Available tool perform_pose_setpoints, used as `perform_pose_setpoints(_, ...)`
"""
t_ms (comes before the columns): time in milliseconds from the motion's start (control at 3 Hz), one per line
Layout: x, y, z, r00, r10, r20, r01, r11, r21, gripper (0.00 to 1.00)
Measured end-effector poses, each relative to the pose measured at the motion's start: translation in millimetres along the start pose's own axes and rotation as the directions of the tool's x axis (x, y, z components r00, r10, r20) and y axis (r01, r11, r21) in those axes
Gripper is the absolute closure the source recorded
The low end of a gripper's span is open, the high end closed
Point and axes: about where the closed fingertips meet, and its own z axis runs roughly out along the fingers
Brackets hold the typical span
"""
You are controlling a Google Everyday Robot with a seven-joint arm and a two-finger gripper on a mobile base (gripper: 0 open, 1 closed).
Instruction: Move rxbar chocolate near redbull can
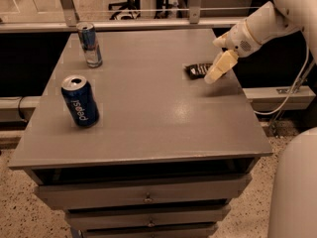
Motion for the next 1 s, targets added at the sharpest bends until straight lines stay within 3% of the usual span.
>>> perform_pose_setpoints(667,18,-21,20,0.998,0.038,-0.045,-0.038,0.9992,0.011,0.00)
perform_pose_setpoints(1000,25,-24,27,0.996,0.059,-0.064,-0.059,0.9982,0.008,0.25)
